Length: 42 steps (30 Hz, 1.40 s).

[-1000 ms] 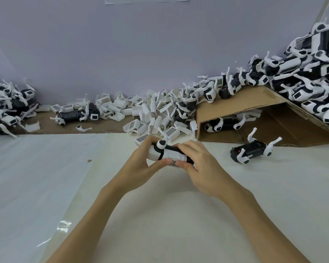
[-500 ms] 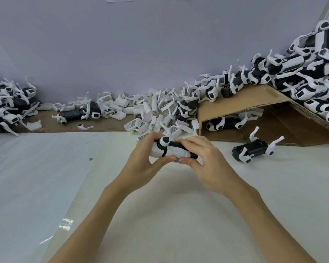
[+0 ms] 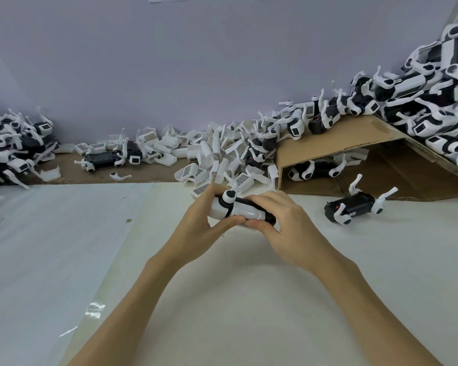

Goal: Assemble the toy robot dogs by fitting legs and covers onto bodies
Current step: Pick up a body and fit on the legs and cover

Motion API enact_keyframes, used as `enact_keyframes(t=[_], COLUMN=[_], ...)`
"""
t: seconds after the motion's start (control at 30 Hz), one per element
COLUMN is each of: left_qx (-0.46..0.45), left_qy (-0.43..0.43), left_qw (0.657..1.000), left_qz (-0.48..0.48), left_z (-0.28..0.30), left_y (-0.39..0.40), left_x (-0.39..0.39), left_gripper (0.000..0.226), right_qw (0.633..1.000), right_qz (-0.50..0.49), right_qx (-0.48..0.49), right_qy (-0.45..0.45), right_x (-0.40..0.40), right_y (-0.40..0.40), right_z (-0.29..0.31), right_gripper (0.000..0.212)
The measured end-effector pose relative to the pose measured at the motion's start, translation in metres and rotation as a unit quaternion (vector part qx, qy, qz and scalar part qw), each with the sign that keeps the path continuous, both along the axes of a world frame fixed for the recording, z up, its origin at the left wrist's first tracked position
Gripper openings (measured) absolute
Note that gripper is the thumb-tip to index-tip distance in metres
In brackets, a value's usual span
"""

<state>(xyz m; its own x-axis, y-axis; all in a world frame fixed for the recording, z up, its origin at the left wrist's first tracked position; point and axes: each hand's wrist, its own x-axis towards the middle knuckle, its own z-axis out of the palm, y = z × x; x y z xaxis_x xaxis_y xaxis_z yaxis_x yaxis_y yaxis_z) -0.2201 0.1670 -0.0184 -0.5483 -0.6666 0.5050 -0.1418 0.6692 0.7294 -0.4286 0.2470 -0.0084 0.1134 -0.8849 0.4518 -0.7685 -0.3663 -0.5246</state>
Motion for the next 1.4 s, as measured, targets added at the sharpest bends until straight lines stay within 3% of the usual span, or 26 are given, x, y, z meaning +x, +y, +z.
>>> enact_keyframes(t=[0.2,0.37,0.5,0.67,0.8,1.03,1.23,1.33,1.4], left_qx=[-0.015,-0.02,-0.009,0.011,0.019,0.016,-0.004,0.078,0.132], left_qy=[-0.003,0.008,0.011,0.007,0.006,-0.056,-0.026,0.023,0.048], left_qw=[1.0,1.0,1.0,1.0,1.0,0.998,0.998,0.994,0.987], left_qz=[0.004,0.004,0.001,-0.006,-0.001,-0.007,0.059,0.071,0.075], left_z=[0.004,0.005,0.006,0.006,0.006,0.001,0.006,0.013,0.011], left_y=[0.0,0.003,0.003,0.004,0.005,0.004,0.007,0.004,0.006], left_x=[0.001,-0.002,-0.002,-0.002,-0.003,-0.004,-0.001,0.0,-0.003], left_gripper=[0.029,0.026,0.024,0.025,0.025,0.035,0.037,0.034,0.035], right_qw=[0.999,1.0,0.999,1.0,0.998,0.994,0.998,0.999,0.996], right_qz=[0.011,-0.002,0.015,-0.009,-0.009,-0.051,-0.065,-0.036,-0.051], right_qx=[0.01,-0.022,0.016,0.021,0.051,0.098,0.015,-0.035,-0.068], right_qy=[-0.03,0.0,-0.035,-0.002,-0.028,-0.002,0.007,0.003,0.026], right_x=[-0.004,-0.005,-0.005,-0.006,-0.007,-0.001,0.0,0.005,0.009], right_y=[0.001,-0.001,0.0,-0.002,-0.001,-0.001,0.002,0.001,-0.001], right_z=[0.003,0.005,0.003,0.0,-0.001,-0.005,0.003,0.001,-0.002], right_gripper=[0.04,0.034,0.042,0.031,0.033,0.038,0.044,0.066,0.067])
